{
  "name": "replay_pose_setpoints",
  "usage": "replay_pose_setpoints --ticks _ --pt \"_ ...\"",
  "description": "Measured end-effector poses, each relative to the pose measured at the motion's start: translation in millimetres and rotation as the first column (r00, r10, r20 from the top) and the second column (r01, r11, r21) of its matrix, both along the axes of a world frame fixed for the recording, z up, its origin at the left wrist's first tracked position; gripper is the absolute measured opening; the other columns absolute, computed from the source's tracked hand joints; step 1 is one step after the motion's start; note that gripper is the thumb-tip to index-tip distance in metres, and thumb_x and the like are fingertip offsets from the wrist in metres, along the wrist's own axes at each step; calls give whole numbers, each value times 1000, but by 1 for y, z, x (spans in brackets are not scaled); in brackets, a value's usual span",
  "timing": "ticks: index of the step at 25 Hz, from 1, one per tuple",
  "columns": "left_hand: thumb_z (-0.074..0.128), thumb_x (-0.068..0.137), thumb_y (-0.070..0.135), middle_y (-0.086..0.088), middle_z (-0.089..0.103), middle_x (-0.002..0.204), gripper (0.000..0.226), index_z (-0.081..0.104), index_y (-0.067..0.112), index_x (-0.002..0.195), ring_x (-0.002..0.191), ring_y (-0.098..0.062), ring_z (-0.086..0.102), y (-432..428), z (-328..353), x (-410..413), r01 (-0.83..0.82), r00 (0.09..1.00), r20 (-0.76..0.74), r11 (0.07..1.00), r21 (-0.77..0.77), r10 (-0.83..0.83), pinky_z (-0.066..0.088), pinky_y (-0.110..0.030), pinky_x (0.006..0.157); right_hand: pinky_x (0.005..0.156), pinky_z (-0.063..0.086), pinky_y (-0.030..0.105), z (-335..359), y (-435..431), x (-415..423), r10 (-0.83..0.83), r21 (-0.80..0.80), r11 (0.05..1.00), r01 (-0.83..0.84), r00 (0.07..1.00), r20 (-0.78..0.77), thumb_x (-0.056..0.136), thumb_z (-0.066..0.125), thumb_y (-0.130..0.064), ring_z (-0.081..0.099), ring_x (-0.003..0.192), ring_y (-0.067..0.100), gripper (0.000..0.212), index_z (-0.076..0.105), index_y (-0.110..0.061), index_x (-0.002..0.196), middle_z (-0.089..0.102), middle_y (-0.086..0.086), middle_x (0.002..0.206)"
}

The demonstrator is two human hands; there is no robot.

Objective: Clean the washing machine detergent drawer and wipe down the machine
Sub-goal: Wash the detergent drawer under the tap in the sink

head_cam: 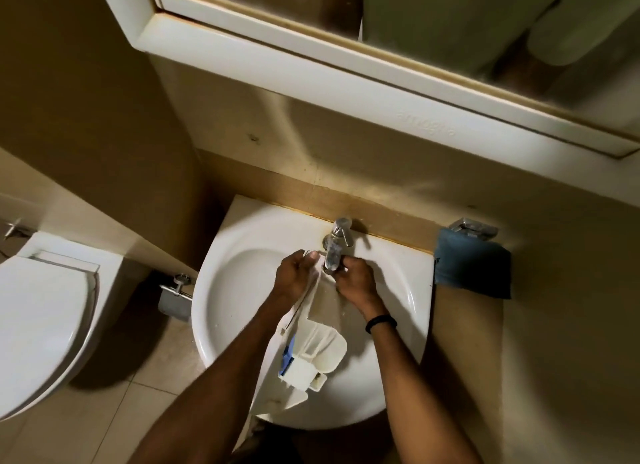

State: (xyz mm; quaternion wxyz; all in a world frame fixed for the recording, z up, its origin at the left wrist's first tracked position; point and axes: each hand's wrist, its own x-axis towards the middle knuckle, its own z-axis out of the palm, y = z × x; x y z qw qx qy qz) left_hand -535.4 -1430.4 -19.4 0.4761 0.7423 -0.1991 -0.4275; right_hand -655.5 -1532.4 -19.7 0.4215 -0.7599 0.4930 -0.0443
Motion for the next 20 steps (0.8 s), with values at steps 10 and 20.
replay_pose_setpoints --ticks 10,20 --pt "56 100 47 -10 69 81 43 74 8 98 77 -9 55 7 -25 4 46 995 93 998 -33 -43 45 -20 74 68 43 29 2 -19 -5 52 346 936 -67 997 53 73 79 -44 53 75 5 38 73 -7 78 61 -11 72" --pt "57 98 53 1 56 69 51 64 5 84 70 -12 49 9 -31 6 -37 997 63 999 -21 39 42 -29 69 84 51 19 6 -21 -21 -157 654 753 -71 946 284 95 59 2 67 94 7 23 73 -11 108 74 2 103"
